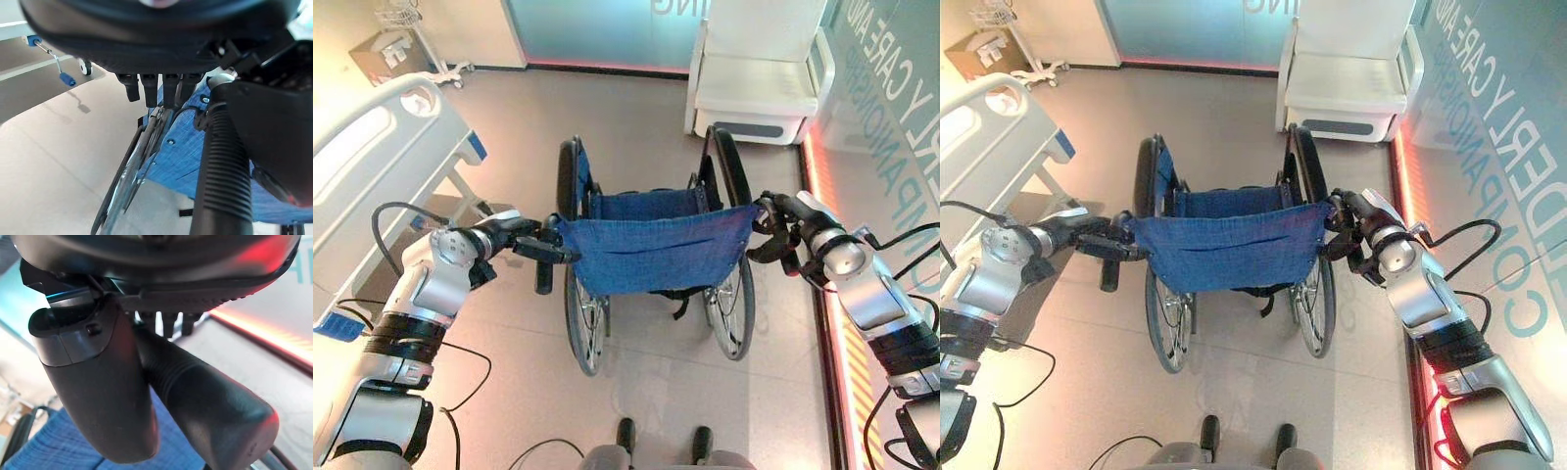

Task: Push the wheelchair next to the bed

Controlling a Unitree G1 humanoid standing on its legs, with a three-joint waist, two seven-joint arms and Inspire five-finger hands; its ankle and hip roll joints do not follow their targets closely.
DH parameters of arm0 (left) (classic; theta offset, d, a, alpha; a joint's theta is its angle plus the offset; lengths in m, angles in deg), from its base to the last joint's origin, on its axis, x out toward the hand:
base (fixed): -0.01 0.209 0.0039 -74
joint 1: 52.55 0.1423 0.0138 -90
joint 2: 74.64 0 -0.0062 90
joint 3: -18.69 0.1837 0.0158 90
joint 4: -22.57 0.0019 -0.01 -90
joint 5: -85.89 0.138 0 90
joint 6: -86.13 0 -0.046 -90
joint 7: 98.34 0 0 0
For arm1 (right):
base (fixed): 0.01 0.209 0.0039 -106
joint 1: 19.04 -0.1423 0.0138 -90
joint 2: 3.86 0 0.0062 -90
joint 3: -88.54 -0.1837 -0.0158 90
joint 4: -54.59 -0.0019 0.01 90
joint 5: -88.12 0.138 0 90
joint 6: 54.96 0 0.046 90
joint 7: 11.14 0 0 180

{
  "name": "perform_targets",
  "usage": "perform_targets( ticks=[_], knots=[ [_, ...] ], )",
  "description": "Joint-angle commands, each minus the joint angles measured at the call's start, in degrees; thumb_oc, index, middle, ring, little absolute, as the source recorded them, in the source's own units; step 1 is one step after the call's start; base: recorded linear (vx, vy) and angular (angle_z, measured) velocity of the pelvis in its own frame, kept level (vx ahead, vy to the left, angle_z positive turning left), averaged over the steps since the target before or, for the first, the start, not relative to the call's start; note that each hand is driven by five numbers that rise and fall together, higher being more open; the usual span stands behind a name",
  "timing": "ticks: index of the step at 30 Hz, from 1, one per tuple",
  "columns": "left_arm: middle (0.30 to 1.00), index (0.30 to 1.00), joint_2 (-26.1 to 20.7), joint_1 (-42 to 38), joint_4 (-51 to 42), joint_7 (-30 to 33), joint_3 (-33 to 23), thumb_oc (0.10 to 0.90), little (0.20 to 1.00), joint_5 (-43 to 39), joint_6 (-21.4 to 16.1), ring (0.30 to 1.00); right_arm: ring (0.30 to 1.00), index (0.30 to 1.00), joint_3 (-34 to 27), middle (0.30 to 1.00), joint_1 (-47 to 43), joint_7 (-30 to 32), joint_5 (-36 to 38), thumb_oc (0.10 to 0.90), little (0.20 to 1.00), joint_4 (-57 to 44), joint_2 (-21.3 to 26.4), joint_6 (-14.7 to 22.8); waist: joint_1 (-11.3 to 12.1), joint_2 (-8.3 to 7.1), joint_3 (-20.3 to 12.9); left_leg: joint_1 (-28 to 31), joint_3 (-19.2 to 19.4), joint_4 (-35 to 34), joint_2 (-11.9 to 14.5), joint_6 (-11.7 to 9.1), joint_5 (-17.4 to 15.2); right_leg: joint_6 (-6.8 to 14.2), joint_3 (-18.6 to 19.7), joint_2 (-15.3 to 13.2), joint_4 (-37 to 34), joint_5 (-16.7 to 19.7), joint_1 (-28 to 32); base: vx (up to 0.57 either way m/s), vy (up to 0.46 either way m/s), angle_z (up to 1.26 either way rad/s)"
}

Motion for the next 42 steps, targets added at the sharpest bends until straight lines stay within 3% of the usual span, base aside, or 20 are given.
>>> perform_targets(
  ticks=[1, 4, 9, 14, 22, 23, 24, 25, 26, 32, 34, 35, 37, 39, 42],
  knots=[
    [0.900, 0.900, -4.0, 9.9, 12.1, -7.5, 8.2, 0.800, 0.900, 12.2, 5.8, 0.900, 0.900, 0.900, 1.8, 0.900, 1.5, -3.9, -2.1, 0.800, 0.900, 6.0, 5.5, -5.7, 0.1, -2.93, 1.3, -2.8, 2.9, 5.6, -1.5, 1.7, -5.9, 1.1, 1.5, -0.9, 5.7, -3.1, -2.7, 0.00, 0.000, 0.00],
    [0.900, 0.900, -1.7, 7.9, 16.0, -12.7, 11.1, 0.800, 0.900, 14.9, 6.5, 0.900, 0.900, 0.900, 3.9, 0.900, -0.7, -3.7, -1.4, 0.800, 0.900, 7.0, 4.4, -6.6, -0.2, -3.08, 1.2, -2.7, 3.0, 5.6, -1.4, 1.7, -5.9, 1.1, 1.7, -0.9, 5.7, -3.2, -2.7, 0.00, -0.003, -0.01],
    [0.900, 0.900, 2.7, 5.4, 22.0, -12.4, 13.4, 0.800, 0.900, 15.7, 6.4, 0.900, 0.900, 0.900, 6.7, 0.900, -3.7, -4.9, 0.4, 0.800, 0.900, 8.6, 2.5, -7.6, -0.6, -3.48, 0.9, -2.4, 3.1, 5.6, -1.5, 1.6, -6.1, 1.0, 2.0, -0.8, 5.4, -3.3, -2.4, 0.00, -0.002, -0.01],
    [0.900, 0.900, 6.4, 4.0, 25.1, -10.3, 15.6, 0.800, 0.900, 16.8, 6.2, 0.900, 0.900, 0.900, 9.2, 0.900, -5.9, -8.1, -1.3, 0.800, 0.900, 10.4, 0.7, -9.1, -0.9, -3.75, 0.7, -2.3, 3.2, 5.5, -1.4, 1.3, -6.2, 1.0, 2.1, -0.9, 5.2, -3.4, -2.2, 0.00, 0.000, 0.00],
    [0.900, 0.900, 10.3, 3.1, 27.9, -1.7, 16.9, 0.800, 0.900, 15.0, 5.8, 0.900, 0.900, 0.900, 11.3, 0.900, -7.8, -12.9, -5.5, 0.800, 0.900, 14.2, -2.4, -11.4, -0.9, -3.84, 0.7, -2.3, 3.3, 5.7, -1.3, 1.0, -6.2, 0.9, 2.2, -1.0, 5.1, -3.6, -1.9, 0.00, 0.000, 0.00],
    [0.900, 0.900, 10.4, 3.0, 28.0, -1.2, 16.9, 0.800, 0.900, 14.8, 5.6, 0.900, 0.771, 0.771, 11.4, 0.771, -7.9, -13.4, -6.1, 0.714, 0.771, 14.4, -2.5, -11.8, -0.9, -3.85, 0.7, -2.3, 3.3, 5.7, -1.3, 1.0, -6.2, 0.9, 2.2, -1.0, 5.1, -3.6, -1.9, 0.00, 0.000, 0.00],
    [0.900, 0.900, 10.7, 2.4, 28.3, -0.1, 17.4, 0.800, 0.900, 14.0, 5.1, 0.900, 0.488, 0.488, 11.9, 0.488, -8.1, -15.4, -7.1, 0.525, 0.488, 16.2, -3.2, -12.4, -0.8, -3.87, 0.8, -2.4, 3.2, 5.7, -1.3, 0.9, -6.2, 0.8, 2.2, -1.1, 5.1, -3.6, -1.9, 0.00, 0.000, 0.00],
    [0.900, 0.900, 10.8, 2.3, 28.4, 0.0, 17.4, 0.800, 0.900, 14.0, 5.0, 0.900, 0.441, 0.441, 11.9, 0.441, -8.1, -16.1, -7.4, 0.494, 0.441, 16.5, -3.3, -12.6, -0.7, -3.87, 0.8, -2.4, 3.2, 5.7, -1.3, 0.9, -6.2, 0.8, 2.1, -1.1, 5.0, -3.6, -1.9, 0.00, 0.000, 0.00],
    [0.900, 0.900, 11.1, 2.1, 28.2, 0.8, 17.7, 0.800, 0.900, 13.9, 5.0, 0.900, 0.300, 0.300, 12.4, 0.300, -8.1, -17.3, -6.9, 0.400, 0.300, 17.8, -3.8, -13.0, -0.6, -3.84, 0.9, -2.5, 3.1, 5.7, -1.3, 0.9, -6.2, 0.8, 2.0, -1.1, 5.1, -3.6, -1.9, 0.00, 0.000, 0.00],
    [0.900, 0.900, 11.8, 0.6, 27.6, 6.5, 18.6, 0.800, 0.900, 11.6, 3.6, 0.900, 0.300, 0.300, 13.2, 0.300, -8.2, -18.4, 3.1, 0.400, 0.300, 25.2, -7.1, -12.1, 0.4, -3.85, 1.1, -2.6, 2.4, 5.8, -1.4, 0.8, -5.9, 0.7, 1.4, -1.3, 5.2, -3.5, -1.7, 0.00, 0.000, 0.00],
    [0.900, 0.900, 12.1, 0.3, 27.2, 8.1, 18.7, 0.800, 0.900, 10.9, 2.9, 0.900, 0.300, 0.300, 13.1, 0.300, -8.0, -17.8, 1.8, 0.400, 0.300, 28.8, -8.2, -12.2, 0.9, -3.77, 1.3, -2.6, 2.1, 6.0, -1.5, 0.8, -5.9, 0.6, 1.1, -1.4, 5.4, -3.6, -1.6, 0.00, 0.000, 0.00],
    [0.844, 0.844, 12.3, 0.3, 26.9, 9.1, 18.9, 0.762, 0.844, 10.3, 2.7, 0.844, 0.300, 0.300, 13.1, 0.300, -7.9, -18.3, 1.8, 0.400, 0.300, 30.7, -8.6, -11.7, 1.1, -3.68, 1.3, -2.7, 1.9, 6.1, -1.5, 0.8, -5.9, 0.6, 1.0, -1.5, 5.4, -3.6, -1.6, 0.00, 0.000, 0.00],
    [0.500, 0.500, 12.5, -0.4, 26.0, 12.2, 19.8, 0.533, 0.500, 7.9, 2.0, 0.500, 0.300, 0.300, 13.2, 0.300, -8.4, -18.1, 0.7, 0.400, 0.300, 34.6, -9.7, -11.3, 1.6, -3.56, 1.7, -2.9, 1.6, 6.3, -1.6, 0.8, -5.8, 0.5, 0.6, -1.7, 5.6, -3.5, -1.7, 0.00, 0.000, 0.00],
    [0.300, 0.300, 12.8, -0.8, 25.9, 14.3, 20.1, 0.400, 0.300, 6.2, 1.2, 0.300, 0.300, 0.300, 13.4, 0.300, -8.7, -17.5, 0.2, 0.400, 0.300, 36.9, -10.5, -10.5, 1.8, -3.49, 1.8, -3.1, 1.5, 6.5, -1.7, 0.8, -5.8, 0.5, 0.5, -1.7, 5.6, -3.4, -1.7, 0.00, -0.002, 0.06],
    [0.300, 0.300, 13.8, -0.9, 25.0, 18.4, 20.8, 0.400, 0.300, 1.6, -0.4, 0.300, 0.300, 0.300, 13.4, 0.300, -9.1, -14.2, 0.1, 0.400, 0.300, 40.6, -11.9, -9.3, 2.3, -3.23, 2.4, -3.3, 1.0, 6.6, -2.0, 0.9, -5.7, 0.4, 0.4, -1.7, 5.7, -3.3, -1.8, 0.00, 0.003, 0.10]
  ],
)
